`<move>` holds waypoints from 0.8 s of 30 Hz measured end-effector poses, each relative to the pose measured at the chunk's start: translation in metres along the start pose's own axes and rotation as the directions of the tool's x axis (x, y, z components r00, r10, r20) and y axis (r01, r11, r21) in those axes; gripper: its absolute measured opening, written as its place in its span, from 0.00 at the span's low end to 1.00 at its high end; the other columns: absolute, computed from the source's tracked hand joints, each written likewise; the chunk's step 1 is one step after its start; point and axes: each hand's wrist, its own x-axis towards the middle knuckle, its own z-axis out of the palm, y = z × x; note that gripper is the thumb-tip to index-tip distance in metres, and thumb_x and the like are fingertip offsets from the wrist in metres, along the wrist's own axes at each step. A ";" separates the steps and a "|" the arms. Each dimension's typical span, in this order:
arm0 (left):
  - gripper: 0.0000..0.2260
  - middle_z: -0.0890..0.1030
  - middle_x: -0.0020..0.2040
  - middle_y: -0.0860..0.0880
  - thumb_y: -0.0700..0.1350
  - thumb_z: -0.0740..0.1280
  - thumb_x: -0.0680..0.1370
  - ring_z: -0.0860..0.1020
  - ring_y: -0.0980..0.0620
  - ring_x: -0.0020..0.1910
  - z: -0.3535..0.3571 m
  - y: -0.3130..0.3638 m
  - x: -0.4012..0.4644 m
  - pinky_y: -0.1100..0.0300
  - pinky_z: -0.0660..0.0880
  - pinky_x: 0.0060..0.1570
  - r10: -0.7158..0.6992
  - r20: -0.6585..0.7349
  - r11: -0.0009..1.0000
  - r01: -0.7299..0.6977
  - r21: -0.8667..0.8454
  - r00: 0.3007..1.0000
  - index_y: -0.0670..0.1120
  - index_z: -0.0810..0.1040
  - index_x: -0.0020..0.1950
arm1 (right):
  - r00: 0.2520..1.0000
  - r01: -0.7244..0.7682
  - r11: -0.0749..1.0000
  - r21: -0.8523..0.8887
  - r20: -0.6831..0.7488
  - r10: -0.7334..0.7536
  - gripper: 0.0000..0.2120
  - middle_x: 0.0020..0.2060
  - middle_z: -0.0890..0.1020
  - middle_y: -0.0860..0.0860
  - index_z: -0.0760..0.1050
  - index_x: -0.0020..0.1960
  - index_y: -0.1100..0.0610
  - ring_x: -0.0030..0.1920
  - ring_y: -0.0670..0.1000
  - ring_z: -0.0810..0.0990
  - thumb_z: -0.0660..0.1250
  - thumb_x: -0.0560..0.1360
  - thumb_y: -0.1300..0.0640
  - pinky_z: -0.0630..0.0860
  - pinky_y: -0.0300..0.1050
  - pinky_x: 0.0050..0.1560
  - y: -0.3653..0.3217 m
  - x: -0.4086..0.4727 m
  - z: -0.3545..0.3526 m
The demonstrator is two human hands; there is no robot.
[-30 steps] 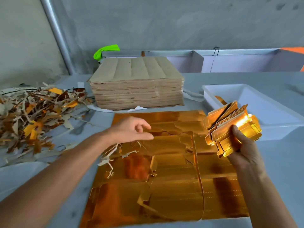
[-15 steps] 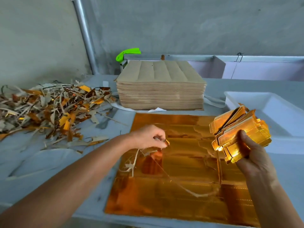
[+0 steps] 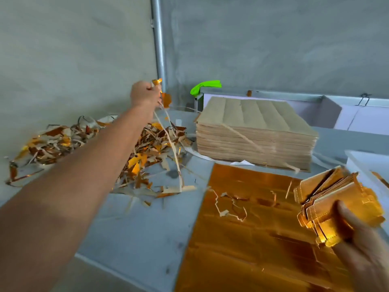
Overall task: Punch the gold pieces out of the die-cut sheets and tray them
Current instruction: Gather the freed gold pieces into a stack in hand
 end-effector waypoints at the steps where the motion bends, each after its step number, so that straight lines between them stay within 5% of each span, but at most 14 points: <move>1: 0.17 0.71 0.27 0.48 0.39 0.65 0.78 0.70 0.57 0.20 -0.008 0.004 0.017 0.66 0.65 0.18 -0.023 -0.048 1.000 0.022 -0.014 0.999 0.46 0.67 0.29 | 1.000 -0.010 1.000 -0.005 0.017 0.010 0.12 0.43 0.86 0.50 0.75 0.58 0.51 0.41 0.52 0.85 0.64 0.75 0.60 0.82 0.58 0.38 0.002 0.002 0.002; 3: 0.15 0.71 0.28 0.47 0.38 0.63 0.78 0.69 0.56 0.21 -0.024 0.011 0.050 0.65 0.64 0.19 -0.066 -0.144 0.997 0.061 -0.041 0.987 0.45 0.68 0.31 | 0.998 -0.038 0.999 -0.019 0.050 0.039 0.10 0.42 0.86 0.50 0.76 0.56 0.51 0.40 0.52 0.85 0.62 0.77 0.60 0.81 0.55 0.31 0.008 0.008 0.006; 7: 0.09 0.71 0.39 0.46 0.39 0.57 0.81 0.73 0.53 0.28 -0.050 0.026 0.095 0.61 0.69 0.26 -0.061 -0.349 0.965 -0.034 -0.260 0.935 0.46 0.66 0.41 | 0.989 -0.072 0.996 -0.059 0.125 0.078 0.12 0.46 0.86 0.53 0.77 0.58 0.51 0.42 0.56 0.85 0.60 0.78 0.61 0.80 0.60 0.34 0.020 0.022 0.017; 9: 0.13 0.71 0.41 0.45 0.39 0.58 0.80 0.75 0.48 0.39 -0.057 0.020 0.097 0.51 0.76 0.40 0.085 -0.402 0.988 -0.128 -0.081 0.912 0.50 0.62 0.37 | 0.985 -0.086 0.994 -0.074 0.142 0.096 0.13 0.47 0.85 0.54 0.77 0.58 0.51 0.43 0.58 0.85 0.60 0.78 0.61 0.80 0.59 0.33 0.026 0.028 0.024; 12: 0.12 0.73 0.42 0.47 0.38 0.61 0.78 0.76 0.46 0.45 -0.036 -0.017 0.060 0.55 0.77 0.44 0.307 -0.136 0.921 -0.258 0.291 0.942 0.50 0.65 0.38 | 0.980 -0.126 0.990 -0.057 0.147 0.133 0.16 0.49 0.85 0.54 0.75 0.62 0.51 0.44 0.57 0.85 0.60 0.77 0.61 0.81 0.59 0.33 0.035 0.033 0.031; 15: 0.04 0.72 0.41 0.54 0.37 0.63 0.78 0.72 0.55 0.40 -0.007 -0.074 -0.001 0.68 0.67 0.35 0.272 0.323 0.795 -0.401 0.456 0.906 0.45 0.71 0.48 | 0.976 -0.168 0.984 -0.062 0.129 0.175 0.16 0.45 0.86 0.53 0.74 0.63 0.52 0.41 0.55 0.85 0.62 0.77 0.61 0.80 0.56 0.30 0.046 0.034 0.035; 19: 0.09 0.78 0.48 0.47 0.42 0.65 0.78 0.74 0.56 0.38 0.005 -0.126 -0.066 0.65 0.66 0.34 -0.021 0.793 0.701 -0.557 0.446 0.609 0.46 0.77 0.58 | 0.968 -0.190 0.978 -0.087 0.148 0.202 0.14 0.44 0.86 0.53 0.75 0.59 0.51 0.40 0.56 0.85 0.63 0.76 0.61 0.80 0.56 0.29 0.055 0.031 0.040; 22: 0.33 0.71 0.55 0.51 0.68 0.69 0.66 0.73 0.53 0.51 0.007 -0.145 -0.104 0.60 0.71 0.45 -0.302 0.855 0.588 -0.624 0.515 0.422 0.49 0.71 0.63 | 0.961 -0.205 0.973 -0.107 0.166 0.221 0.14 0.42 0.86 0.54 0.74 0.58 0.51 0.38 0.56 0.85 0.64 0.73 0.61 0.80 0.59 0.35 0.058 0.030 0.047; 24: 0.33 0.70 0.59 0.50 0.66 0.70 0.66 0.71 0.51 0.53 0.006 -0.156 -0.116 0.56 0.72 0.49 -0.355 0.835 0.460 -0.699 0.548 0.420 0.47 0.69 0.61 | 0.961 -0.209 0.971 -0.113 0.160 0.226 0.15 0.40 0.86 0.53 0.74 0.57 0.51 0.37 0.56 0.85 0.66 0.71 0.61 0.78 0.63 0.41 0.060 0.028 0.052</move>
